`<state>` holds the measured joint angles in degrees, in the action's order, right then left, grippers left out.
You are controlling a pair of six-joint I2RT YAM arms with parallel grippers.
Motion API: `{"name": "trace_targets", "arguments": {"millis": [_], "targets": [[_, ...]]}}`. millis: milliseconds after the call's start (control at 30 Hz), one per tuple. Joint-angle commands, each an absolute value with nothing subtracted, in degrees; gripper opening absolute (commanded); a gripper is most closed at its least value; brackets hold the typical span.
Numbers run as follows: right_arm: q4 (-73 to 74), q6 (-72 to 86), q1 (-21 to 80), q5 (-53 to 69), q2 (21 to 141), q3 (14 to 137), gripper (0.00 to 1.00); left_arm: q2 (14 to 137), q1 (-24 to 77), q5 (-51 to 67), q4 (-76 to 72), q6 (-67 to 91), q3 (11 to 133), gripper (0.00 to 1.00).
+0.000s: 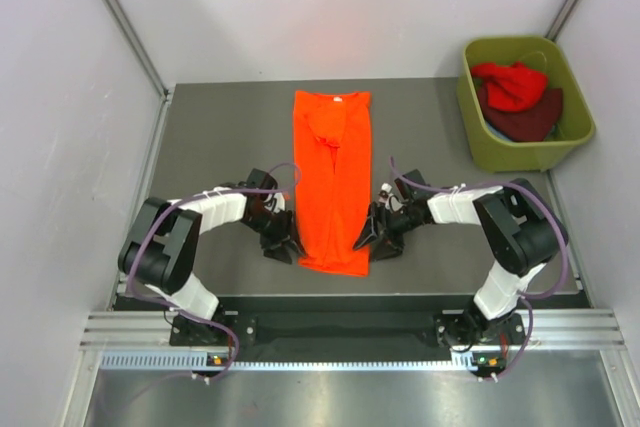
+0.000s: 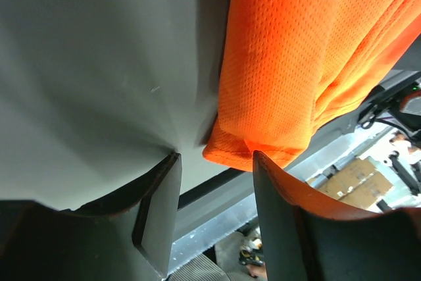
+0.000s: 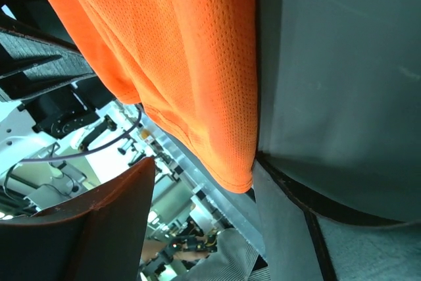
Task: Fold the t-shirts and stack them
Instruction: Fold the tshirt
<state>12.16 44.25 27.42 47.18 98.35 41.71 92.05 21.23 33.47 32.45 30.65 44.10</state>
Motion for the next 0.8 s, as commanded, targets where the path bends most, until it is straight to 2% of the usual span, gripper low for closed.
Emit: {"name": "trace_targets", "arguments": {"millis": [0, 100, 200, 267, 367, 467, 533, 567, 600, 633, 667, 767], "targets": [[14.68, 41.31, 28.56, 41.57, 99.32, 40.79, 0.62, 93.86, 21.18, 31.99, 28.48, 31.37, 44.47, 0.53], [13.98, 41.4, 28.65, 40.96, 99.23, 40.08, 0.59, 94.57, 21.18, 32.34, 28.21, 31.46, 44.56, 0.52], [13.71, 41.31, 29.18, 40.96, 99.93, 40.69, 0.51, 95.36, 21.18, 32.87, 27.34, 31.82, 44.39, 0.46], [13.88, 40.87, 29.79, 41.22, 100.28, 41.31, 0.45, 95.71, 21.18, 33.13, 27.07, 32.17, 44.56, 0.41], [13.71, 41.22, 30.93, 41.48, 100.99, 41.84, 0.38, 95.54, 21.18, 33.4, 27.25, 31.99, 44.65, 0.27], [13.27, 41.75, 32.43, 41.66, 100.55, 41.75, 0.34, 94.22, 21.27, 33.49, 27.07, 32.34, 43.51, 0.24], [13.01, 41.57, 33.22, 41.83, 100.28, 41.57, 0.31, 93.17, 21.27, 33.92, 26.46, 32.52, 42.28, 0.17], [13.27, 41.49, 33.4, 41.75, 99.94, 41.49, 0.27, 92.64, 21.27, 34.01, 26.46, 32.52, 41.93, 0.12], [13.27, 41.31, 33.57, 41.75, 99.76, 41.4, 0.23, 91.85, 21.27, 33.84, 26.72, 32.52, 41.49, 0.0], [13.62, 40.96, 33.49, 41.66, 99.58, 41.31, 0.19, 91.5, 21.27, 33.66, 27.15, 32.43, 41.4, 0.0], [14.23, 40.61, 33.49, 41.4, 99.06, 41.4, 0.09, 91.06, 21.27, 33.75, 27.68, 32.34, 41.22, 0.0], [15.55, 39.55, 33.49, 40.87, 97.57, 41.4, 0.0, 89.21, 21.27, 33.93, 28.21, 32.17, 40.69, 0.0]]}}
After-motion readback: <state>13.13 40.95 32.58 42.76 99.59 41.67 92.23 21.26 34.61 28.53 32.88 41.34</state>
